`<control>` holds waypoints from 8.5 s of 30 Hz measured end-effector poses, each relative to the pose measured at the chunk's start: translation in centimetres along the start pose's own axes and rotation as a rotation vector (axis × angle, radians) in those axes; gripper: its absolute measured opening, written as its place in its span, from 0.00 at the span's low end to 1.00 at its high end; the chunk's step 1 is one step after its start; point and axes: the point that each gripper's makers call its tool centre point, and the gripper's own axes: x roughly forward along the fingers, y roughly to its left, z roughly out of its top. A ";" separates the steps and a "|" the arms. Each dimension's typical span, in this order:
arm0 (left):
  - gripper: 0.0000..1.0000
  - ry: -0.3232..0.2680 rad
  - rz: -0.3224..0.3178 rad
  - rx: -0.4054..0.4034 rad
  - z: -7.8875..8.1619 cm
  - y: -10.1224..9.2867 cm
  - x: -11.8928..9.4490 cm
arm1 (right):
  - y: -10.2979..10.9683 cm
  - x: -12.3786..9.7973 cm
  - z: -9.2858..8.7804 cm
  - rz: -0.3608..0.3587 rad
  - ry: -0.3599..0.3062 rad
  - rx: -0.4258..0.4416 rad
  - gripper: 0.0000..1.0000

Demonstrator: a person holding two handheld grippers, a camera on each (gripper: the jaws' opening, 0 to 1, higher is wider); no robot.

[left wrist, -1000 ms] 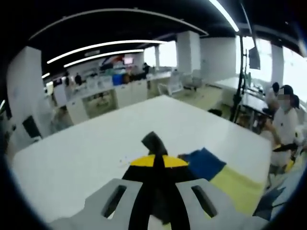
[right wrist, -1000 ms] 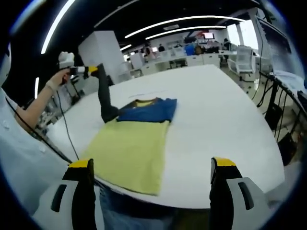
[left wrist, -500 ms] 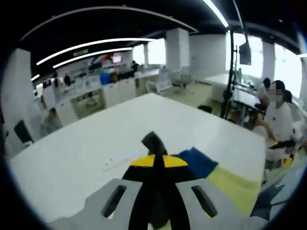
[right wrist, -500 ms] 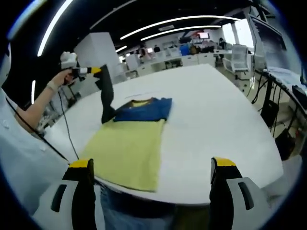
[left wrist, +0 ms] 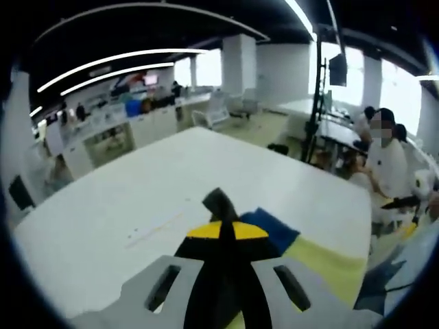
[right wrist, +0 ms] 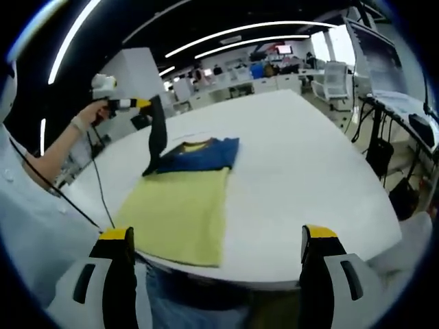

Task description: Fold the garment on the visible template until the final outline fits inside the template.

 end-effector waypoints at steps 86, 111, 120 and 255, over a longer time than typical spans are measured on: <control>0.06 0.346 -0.326 0.011 -9.7 -11.5 14.9 | -0.2 -0.4 -1.1 -0.091 -0.059 0.129 0.97; 0.28 0.291 -0.393 0.167 -8.5 -13.6 13.0 | -0.2 0.3 -0.9 -0.070 -0.054 0.127 0.98; 0.39 0.281 -0.430 0.238 -8.5 -14.8 11.2 | -0.1 0.2 -1.1 -0.053 -0.043 0.116 0.98; 0.98 0.386 0.022 -0.472 -30.7 -13.8 -14.9 | 4.1 8.9 -6.9 0.220 0.311 -0.098 0.96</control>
